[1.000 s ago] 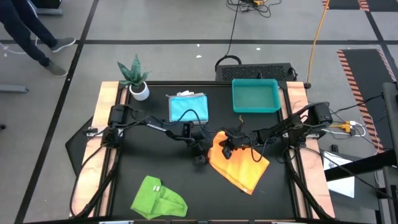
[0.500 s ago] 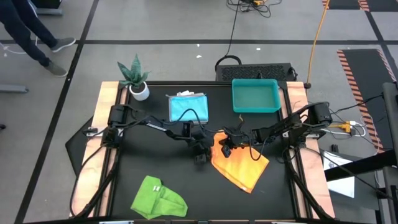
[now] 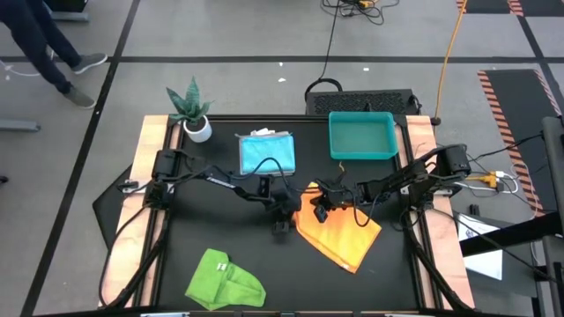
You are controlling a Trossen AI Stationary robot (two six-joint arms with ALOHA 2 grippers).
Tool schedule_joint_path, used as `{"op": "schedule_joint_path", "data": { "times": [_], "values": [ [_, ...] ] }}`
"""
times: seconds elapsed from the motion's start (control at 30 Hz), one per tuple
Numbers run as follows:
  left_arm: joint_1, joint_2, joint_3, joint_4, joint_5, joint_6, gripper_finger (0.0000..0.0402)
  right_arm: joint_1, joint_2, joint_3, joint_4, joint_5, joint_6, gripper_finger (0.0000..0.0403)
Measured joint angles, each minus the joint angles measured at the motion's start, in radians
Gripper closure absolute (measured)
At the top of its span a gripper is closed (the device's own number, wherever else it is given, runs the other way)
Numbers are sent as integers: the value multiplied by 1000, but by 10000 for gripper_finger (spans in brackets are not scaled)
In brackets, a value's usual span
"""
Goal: Fold microfiber towels
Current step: Fold the yellow microfiber towel
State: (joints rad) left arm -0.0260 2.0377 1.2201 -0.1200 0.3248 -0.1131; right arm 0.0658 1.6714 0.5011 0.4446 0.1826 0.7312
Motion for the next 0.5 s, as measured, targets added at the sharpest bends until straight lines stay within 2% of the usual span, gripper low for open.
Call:
{"op": "schedule_joint_path", "data": {
  "times": [0.07, 0.13, 0.27, 0.5],
  "values": [
    [-3, 0, 0, -5, 11, -14, 277, 0, 0, 0, 0, 0, -4, 403],
    [3, 0, 0, -9, 44, -34, 300, 0, 0, 0, -1, 0, -11, 403],
    [22, 0, 0, -8, 111, -84, 383, 0, 0, 0, -4, 1, -33, 403],
    [73, -8, 0, -64, 342, -265, 395, 0, 0, 0, -6, 0, -48, 403]
  ]
}}
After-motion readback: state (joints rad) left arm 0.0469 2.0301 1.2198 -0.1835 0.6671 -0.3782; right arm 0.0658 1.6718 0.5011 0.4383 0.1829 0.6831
